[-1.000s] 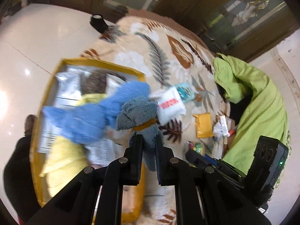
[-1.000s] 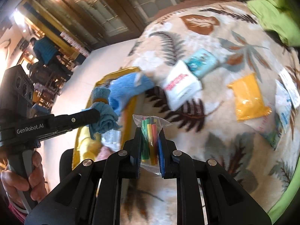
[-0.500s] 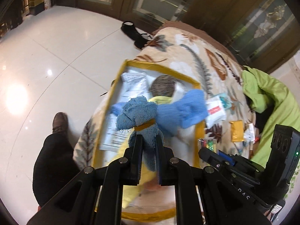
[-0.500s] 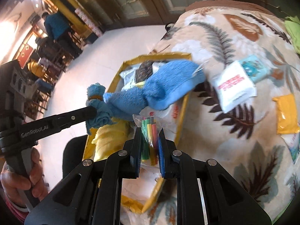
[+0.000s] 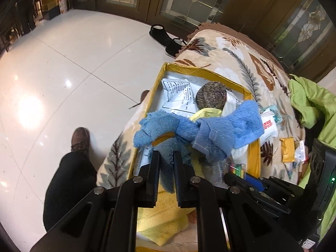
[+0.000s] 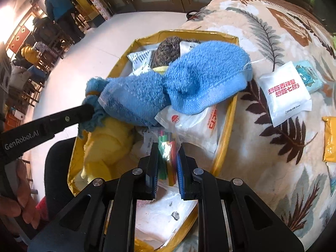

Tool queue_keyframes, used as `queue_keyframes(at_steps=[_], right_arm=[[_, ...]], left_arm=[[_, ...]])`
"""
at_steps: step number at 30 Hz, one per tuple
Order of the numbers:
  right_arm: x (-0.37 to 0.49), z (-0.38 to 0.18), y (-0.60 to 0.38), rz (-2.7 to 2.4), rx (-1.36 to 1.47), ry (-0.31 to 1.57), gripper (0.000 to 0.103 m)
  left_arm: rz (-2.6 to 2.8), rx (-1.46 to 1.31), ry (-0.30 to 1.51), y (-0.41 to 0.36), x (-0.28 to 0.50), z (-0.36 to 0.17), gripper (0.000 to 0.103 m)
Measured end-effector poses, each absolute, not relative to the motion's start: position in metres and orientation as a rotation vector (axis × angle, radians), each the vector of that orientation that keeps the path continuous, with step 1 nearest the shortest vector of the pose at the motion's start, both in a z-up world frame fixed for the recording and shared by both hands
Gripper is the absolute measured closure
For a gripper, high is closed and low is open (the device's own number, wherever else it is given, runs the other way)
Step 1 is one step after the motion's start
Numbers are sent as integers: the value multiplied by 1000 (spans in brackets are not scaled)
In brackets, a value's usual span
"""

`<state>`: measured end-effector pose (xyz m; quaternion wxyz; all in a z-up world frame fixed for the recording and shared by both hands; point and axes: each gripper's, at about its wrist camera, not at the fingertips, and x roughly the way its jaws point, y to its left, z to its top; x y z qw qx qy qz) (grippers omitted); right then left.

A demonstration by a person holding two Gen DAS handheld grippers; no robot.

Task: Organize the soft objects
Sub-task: 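Carry the blue cloth and crayon pack into the box and open both grippers, then move both grippers back toward the packets on the bed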

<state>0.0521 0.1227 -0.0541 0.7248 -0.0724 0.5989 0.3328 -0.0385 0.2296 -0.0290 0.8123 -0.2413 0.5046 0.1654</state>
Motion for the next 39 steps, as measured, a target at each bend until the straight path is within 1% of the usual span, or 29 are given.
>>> queue_keyframes(at_steps=[5,7,9,11,13,14,15,17,28,39], right_arm=[[48,-57,124,755,-156,1330,88],[46,-57,125,750,-176,1324,88],[44,-55,125,748,-186,1316,88],[44,-54,123,754,-168,1320,88],[44,-52,122,772,-143,1323,88],[44,-52,122,778,-134,1324,86],[44,-51,122,773,-132,1323,84],[44,-48,120,766,-119,1324,83],[45,-25,99,778,11,1284,83],[45,17,55,776,151,1200,83]], left_arm=[[393,-481,1056,227,-41,-27,88],[396,-479,1056,226,-41,-28,82],[399,-478,1056,225,-42,-27,69],[395,-477,1045,224,-43,-24,67],[385,-488,1034,224,-45,-21,66],[384,-493,1029,225,-46,-20,64],[387,-493,1027,226,-47,-19,59],[393,-510,1015,229,-50,-16,56],[381,-520,950,221,-59,6,56],[291,-462,923,177,-47,28,56]])
